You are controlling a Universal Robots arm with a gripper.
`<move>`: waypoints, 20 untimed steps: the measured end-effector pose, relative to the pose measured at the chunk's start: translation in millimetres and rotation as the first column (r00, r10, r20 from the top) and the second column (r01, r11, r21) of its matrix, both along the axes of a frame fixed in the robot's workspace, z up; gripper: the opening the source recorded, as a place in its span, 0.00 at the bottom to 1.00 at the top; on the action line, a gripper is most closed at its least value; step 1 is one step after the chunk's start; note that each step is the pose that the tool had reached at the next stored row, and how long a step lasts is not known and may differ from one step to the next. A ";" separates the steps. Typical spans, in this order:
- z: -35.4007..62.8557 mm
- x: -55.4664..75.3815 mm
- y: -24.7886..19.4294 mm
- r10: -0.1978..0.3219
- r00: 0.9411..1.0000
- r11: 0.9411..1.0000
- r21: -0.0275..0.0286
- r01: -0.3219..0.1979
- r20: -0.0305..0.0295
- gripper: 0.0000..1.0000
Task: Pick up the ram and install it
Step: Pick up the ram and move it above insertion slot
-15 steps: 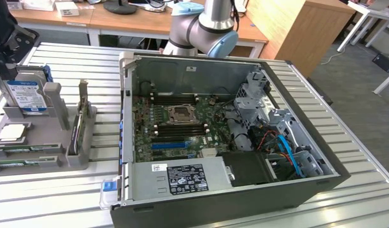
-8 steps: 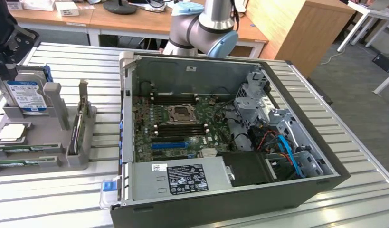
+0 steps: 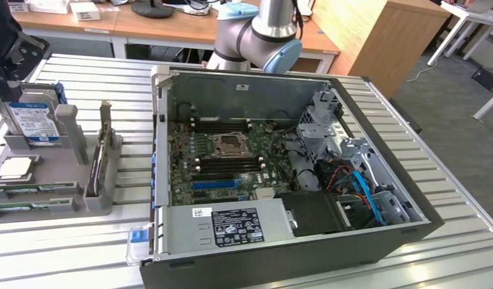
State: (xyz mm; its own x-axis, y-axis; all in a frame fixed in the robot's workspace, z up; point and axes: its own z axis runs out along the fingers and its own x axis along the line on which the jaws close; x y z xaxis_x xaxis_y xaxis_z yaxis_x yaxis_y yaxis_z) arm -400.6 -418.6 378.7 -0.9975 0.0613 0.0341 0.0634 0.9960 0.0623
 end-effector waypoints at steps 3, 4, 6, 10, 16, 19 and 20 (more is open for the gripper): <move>-0.1 0.0 0.0 0.027 1.000 1.000 0.000 -0.027 0.000 0.11; -0.2 0.0 0.0 0.044 0.999 0.999 0.000 -0.044 0.000 0.11; -0.3 0.0 0.0 0.080 0.997 0.997 0.000 -0.080 0.000 0.11; -0.4 0.0 0.0 0.153 0.988 0.988 0.000 -0.153 0.000 0.11; -0.7 0.0 0.0 0.259 0.966 0.966 0.000 -0.259 0.000 0.11; -0.9 0.0 -0.1 0.312 0.950 0.950 0.000 -0.312 0.000 0.11; -0.9 0.0 0.0 0.329 0.944 0.944 0.000 -0.329 0.000 0.11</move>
